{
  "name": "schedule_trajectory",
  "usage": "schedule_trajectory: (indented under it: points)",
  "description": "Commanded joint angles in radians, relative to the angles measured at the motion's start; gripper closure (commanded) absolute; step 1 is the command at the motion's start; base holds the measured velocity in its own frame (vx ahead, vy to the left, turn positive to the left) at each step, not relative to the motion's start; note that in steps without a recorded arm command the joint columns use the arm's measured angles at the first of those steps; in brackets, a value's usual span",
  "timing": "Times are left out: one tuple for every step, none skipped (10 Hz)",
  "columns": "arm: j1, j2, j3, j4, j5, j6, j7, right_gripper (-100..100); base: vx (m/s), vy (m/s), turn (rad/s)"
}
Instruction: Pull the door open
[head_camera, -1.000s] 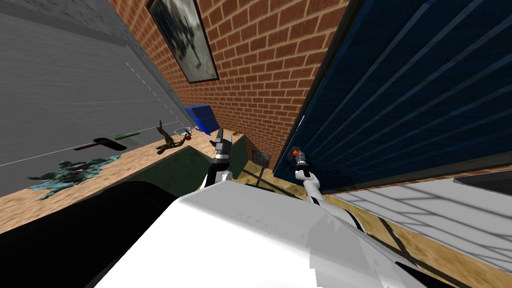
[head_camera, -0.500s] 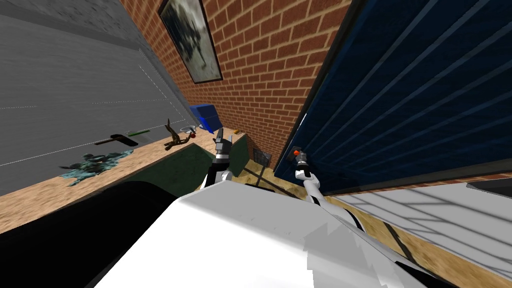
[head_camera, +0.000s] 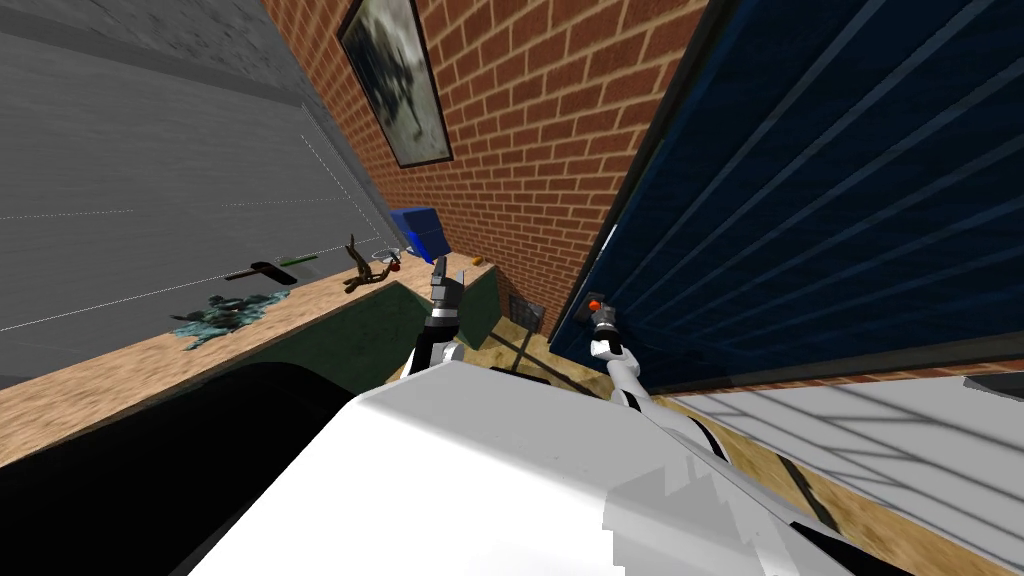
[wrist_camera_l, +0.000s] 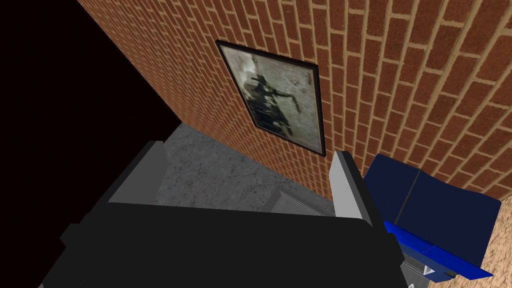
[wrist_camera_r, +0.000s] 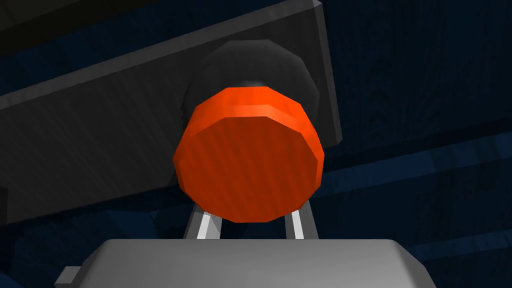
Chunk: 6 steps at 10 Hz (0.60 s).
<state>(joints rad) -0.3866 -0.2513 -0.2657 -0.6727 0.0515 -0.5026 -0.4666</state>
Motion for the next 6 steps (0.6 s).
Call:
schedule_trajectory:
  points:
    - [-0.014,0.006,-0.001,0.006,-0.014,-0.009,-0.050,100,-0.042,-0.020,0.076]
    - [-0.014,0.006,-0.001,0.006,-0.014,-0.009,-0.058,100,-0.037,-0.011,0.049]
    - [-0.018,0.006,-0.005,0.013,-0.027,-0.010,-0.096,100,-0.052,-0.019,0.076]
    - [-0.022,0.006,-0.010,0.020,-0.039,-0.010,-0.122,100,-0.068,-0.040,0.124]
    - [-0.022,0.006,-0.010,0.020,-0.039,-0.010,-0.140,100,-0.049,-0.030,0.075]
    - [-0.027,0.006,-0.015,0.027,-0.052,-0.010,-0.176,100,-0.047,-0.022,0.076]
